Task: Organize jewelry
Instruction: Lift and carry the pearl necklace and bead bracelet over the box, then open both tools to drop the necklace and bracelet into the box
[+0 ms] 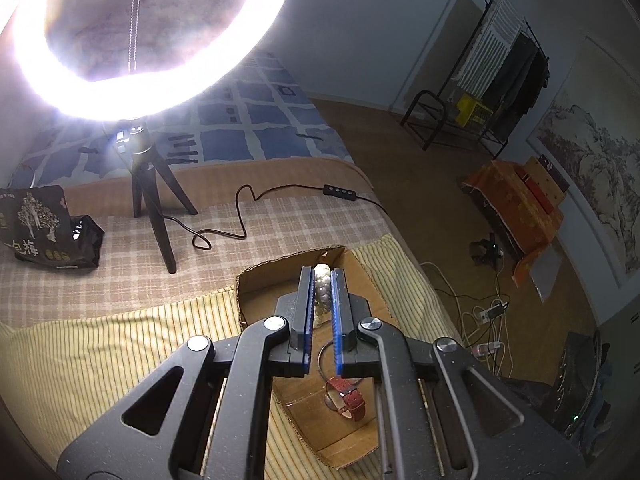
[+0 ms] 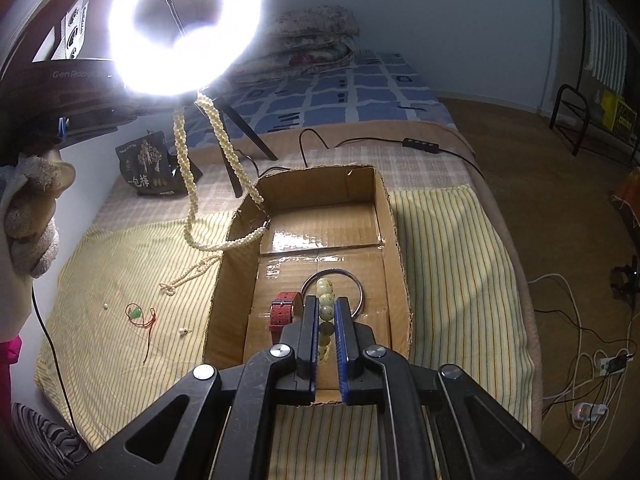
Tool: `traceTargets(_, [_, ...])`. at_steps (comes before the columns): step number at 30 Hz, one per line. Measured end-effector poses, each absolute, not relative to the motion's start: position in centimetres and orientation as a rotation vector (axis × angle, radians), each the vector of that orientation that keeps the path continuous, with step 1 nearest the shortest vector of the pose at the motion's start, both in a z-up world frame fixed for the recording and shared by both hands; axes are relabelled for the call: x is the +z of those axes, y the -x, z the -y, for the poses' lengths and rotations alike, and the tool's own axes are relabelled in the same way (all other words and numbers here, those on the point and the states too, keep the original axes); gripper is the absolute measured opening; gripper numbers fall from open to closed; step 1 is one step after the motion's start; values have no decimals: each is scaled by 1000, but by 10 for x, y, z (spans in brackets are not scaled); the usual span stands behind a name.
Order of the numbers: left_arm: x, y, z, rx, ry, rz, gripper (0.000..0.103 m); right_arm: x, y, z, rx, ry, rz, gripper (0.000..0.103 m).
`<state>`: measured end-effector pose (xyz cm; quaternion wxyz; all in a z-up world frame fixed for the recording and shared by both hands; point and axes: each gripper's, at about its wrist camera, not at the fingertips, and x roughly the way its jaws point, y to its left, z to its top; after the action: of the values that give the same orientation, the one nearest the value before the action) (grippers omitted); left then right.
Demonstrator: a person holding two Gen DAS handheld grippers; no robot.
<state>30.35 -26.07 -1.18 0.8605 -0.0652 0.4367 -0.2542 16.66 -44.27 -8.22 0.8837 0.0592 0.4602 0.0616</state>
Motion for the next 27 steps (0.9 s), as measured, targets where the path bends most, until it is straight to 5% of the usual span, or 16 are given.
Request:
traceTargets(17, [-13, -308, 282, -532, 87, -915, 5, -86, -169, 446, 119, -128, -962, 7])
traceTargets(21, [-19, -308, 286, -509, 40, -920, 7, -86, -169, 443, 118, -108, -959, 34])
traceTargets(23, [-20, -307, 286, -503, 32, -922, 24, -86, -169, 441, 117, -99, -962, 42])
traceTargets(27, [-23, -304, 279, -487, 28, -920, 26, -85, -168, 439, 110, -89, -955, 58])
